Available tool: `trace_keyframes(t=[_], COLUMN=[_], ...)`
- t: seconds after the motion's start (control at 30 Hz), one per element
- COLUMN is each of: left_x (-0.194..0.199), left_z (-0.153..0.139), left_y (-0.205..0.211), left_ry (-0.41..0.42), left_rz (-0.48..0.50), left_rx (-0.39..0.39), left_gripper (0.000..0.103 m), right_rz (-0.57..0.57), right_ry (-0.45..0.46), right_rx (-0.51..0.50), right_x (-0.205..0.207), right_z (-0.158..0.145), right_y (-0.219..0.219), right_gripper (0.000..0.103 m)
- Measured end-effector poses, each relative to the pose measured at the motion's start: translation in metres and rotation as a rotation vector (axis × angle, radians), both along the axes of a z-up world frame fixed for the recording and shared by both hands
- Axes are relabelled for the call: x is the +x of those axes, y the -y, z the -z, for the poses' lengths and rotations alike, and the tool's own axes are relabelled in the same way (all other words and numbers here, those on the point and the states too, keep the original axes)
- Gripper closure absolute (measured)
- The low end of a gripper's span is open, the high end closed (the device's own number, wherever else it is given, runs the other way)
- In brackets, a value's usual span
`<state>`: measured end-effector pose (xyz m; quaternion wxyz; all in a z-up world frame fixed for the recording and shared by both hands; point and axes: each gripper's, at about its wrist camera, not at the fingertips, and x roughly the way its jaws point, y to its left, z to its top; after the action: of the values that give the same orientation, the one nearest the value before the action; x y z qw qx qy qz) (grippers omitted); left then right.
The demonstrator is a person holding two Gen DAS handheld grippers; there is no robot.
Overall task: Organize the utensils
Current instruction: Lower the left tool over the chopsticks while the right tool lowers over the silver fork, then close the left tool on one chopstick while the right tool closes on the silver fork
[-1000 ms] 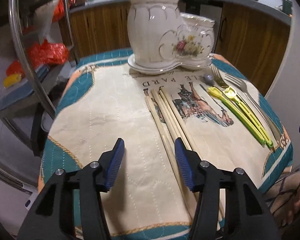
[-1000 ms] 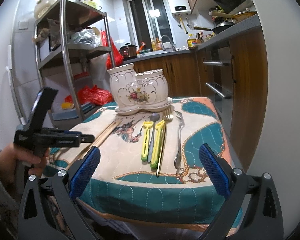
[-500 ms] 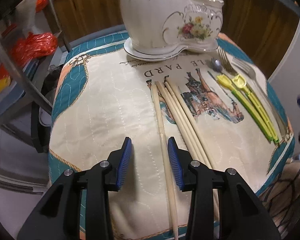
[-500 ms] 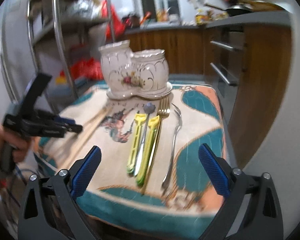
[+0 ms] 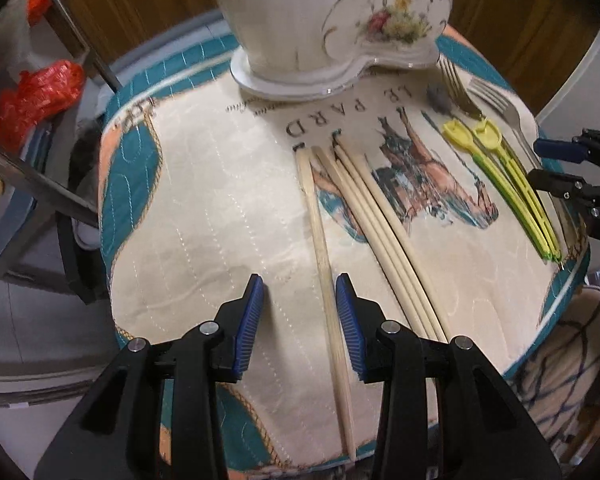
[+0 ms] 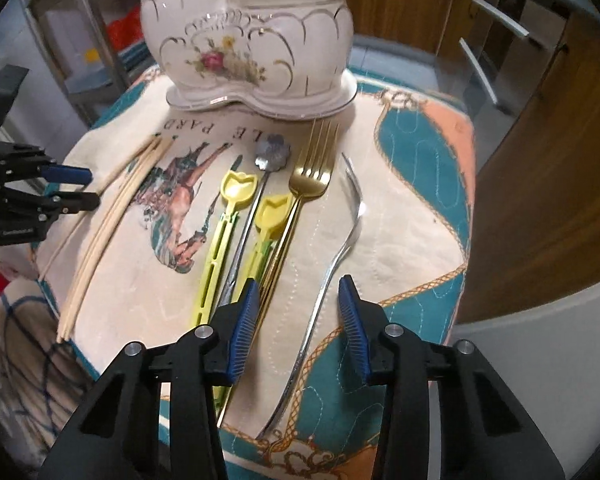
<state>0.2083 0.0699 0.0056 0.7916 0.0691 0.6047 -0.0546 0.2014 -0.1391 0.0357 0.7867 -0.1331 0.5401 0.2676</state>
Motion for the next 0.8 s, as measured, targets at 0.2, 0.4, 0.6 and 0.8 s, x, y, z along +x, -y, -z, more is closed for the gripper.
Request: trace_keyframes(t=[0.2,0.4,0.6,0.8], left_x=[0.016,0.024,0.031,0.026], left_z=[0.001,0.002,0.001,0.002], left_y=[0.002,-0.001,-0.001,0.005], left_ry=[-0.091,-0.160,-0.168,-0.168], left_rz=[0.025,0.052,0.079,0.093], left_rx=[0.026,0.029,0.038,0.042], left_gripper=[0.065,0.065,0.067,0.070], right_rz=[-0.015,-0.020,0.004,0.007], right_ry=[-0.139,-0.241,-0.254,-0.239], right_rx=[-0.072,-0.090,-0.060,-0.108], right_x=[0.020,0.034,0.042,0.046], right_z=[0.000,0.002,-0.004,-0.004], right_y=[-0.006,-0.008,0.000,0.009], right_gripper=[0.060,0.072,0.074,0.079])
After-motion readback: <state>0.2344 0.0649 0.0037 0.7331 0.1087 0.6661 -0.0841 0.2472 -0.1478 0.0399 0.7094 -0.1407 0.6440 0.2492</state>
